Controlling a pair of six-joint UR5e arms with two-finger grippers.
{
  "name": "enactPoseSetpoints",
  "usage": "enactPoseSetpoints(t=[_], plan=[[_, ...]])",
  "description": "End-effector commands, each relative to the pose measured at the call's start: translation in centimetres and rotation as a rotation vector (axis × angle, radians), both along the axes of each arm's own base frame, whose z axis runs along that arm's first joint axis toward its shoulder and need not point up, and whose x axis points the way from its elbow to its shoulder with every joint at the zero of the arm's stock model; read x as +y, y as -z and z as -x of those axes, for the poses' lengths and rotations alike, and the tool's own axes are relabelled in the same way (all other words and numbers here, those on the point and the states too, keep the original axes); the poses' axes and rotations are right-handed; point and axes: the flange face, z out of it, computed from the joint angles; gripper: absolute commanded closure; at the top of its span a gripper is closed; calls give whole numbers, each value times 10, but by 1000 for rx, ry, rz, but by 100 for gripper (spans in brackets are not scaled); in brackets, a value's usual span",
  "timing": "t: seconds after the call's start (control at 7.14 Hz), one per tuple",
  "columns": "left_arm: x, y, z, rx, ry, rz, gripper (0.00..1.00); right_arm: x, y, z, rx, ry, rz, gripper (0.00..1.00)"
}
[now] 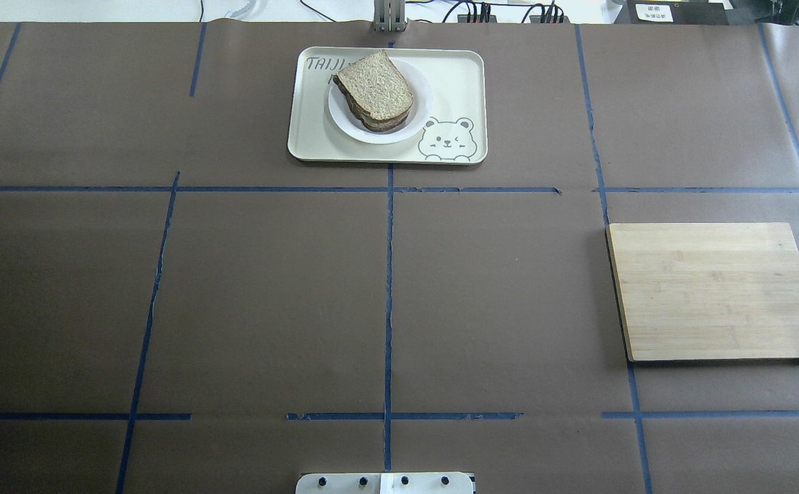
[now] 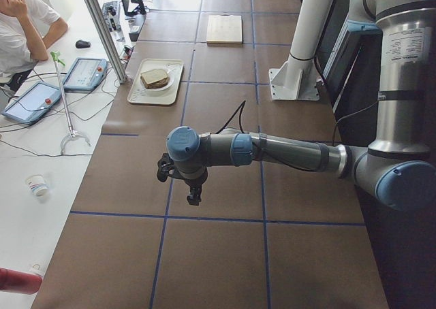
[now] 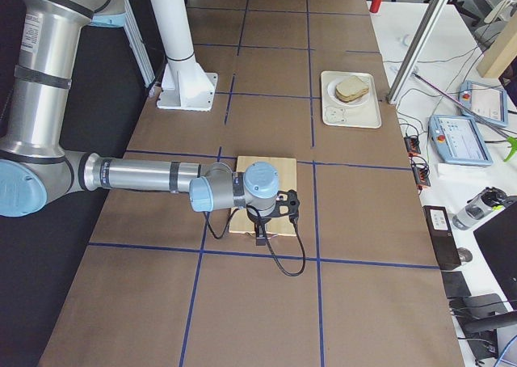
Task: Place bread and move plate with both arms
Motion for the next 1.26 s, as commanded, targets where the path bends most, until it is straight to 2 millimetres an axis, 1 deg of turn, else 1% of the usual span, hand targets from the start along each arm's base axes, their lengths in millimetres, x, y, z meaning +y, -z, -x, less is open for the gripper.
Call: enactPoseSetpoints(t=[0.0,0.28,0.42,0.56,0.7,0.98,1.12], plan=[[4,9,1,-9,-2,-8,0,-1,3,4,7,31,-15,0],[3,11,1,-8,-7,-18,0,2,2,3,7,41,-10,0],[-2,5,-1,-8,-13,-10,0,6,20,1,29,89,-4,0],[-6,8,-2,-8,-11,-9,0,16,30,-32,87,120,11,0],[-4,9,1,-8,-10,-17,0,17,24,-52,128,163,-24,0],[-7,12,0,-7,-10,-26,0,19,20,-52,117,161,-14,0],[-4,19,0,-6,-10,-64,0,18,21,-52,116,155,-10,0]])
